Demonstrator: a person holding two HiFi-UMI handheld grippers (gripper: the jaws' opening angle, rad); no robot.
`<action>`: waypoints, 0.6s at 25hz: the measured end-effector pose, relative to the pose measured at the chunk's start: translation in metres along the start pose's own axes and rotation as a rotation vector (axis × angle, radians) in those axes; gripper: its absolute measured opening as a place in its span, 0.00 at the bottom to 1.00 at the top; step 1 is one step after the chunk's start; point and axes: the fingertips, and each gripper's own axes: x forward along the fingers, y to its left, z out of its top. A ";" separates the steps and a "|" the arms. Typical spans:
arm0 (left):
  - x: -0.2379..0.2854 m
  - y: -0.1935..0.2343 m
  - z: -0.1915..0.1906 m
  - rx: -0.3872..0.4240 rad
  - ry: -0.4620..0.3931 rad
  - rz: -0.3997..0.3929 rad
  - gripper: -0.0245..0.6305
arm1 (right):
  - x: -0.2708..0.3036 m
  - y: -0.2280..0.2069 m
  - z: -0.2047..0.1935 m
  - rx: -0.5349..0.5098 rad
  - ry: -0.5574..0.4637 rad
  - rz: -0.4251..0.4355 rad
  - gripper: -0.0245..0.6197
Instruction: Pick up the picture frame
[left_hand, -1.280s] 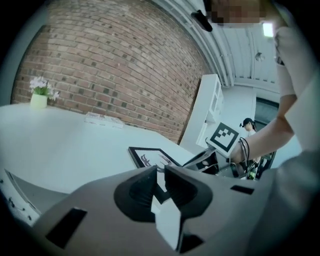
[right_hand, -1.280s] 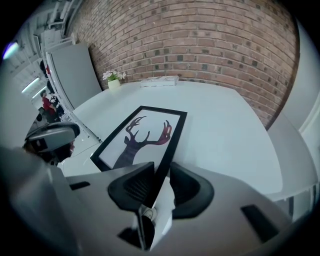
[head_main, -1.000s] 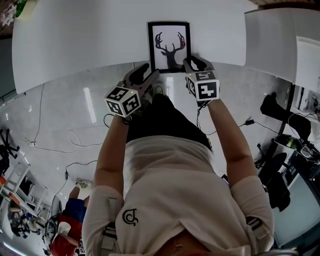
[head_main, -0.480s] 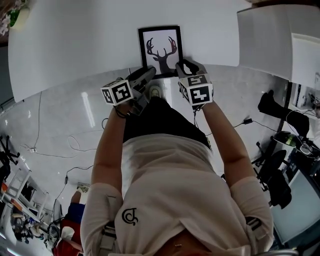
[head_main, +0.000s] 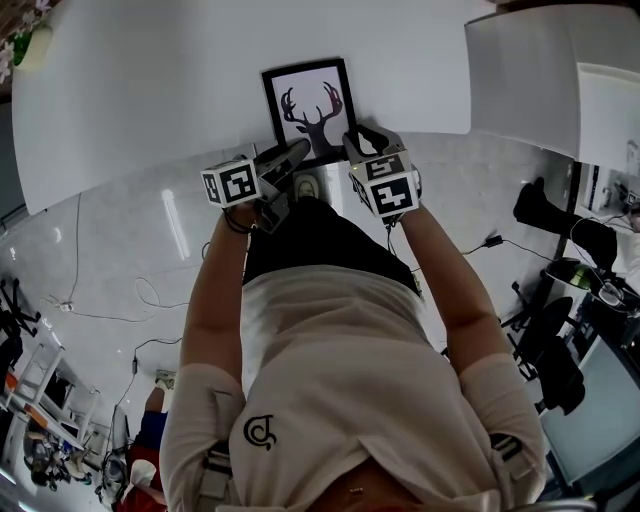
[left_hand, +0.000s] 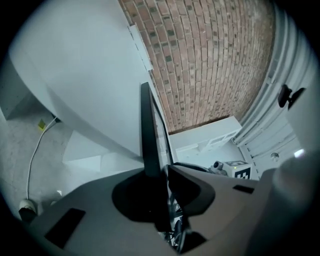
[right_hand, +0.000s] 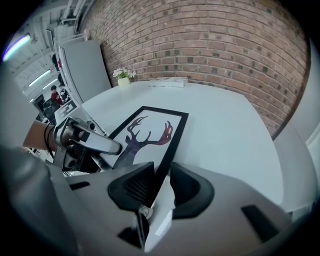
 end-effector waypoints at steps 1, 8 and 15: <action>-0.001 0.002 0.002 0.017 -0.004 0.013 0.18 | 0.000 0.000 0.000 -0.001 0.001 0.002 0.21; 0.002 -0.004 -0.006 -0.037 0.004 -0.023 0.16 | -0.001 -0.002 -0.002 0.010 -0.005 0.004 0.21; -0.002 -0.018 0.001 -0.063 -0.042 -0.055 0.09 | 0.003 -0.005 0.002 0.002 0.006 -0.017 0.23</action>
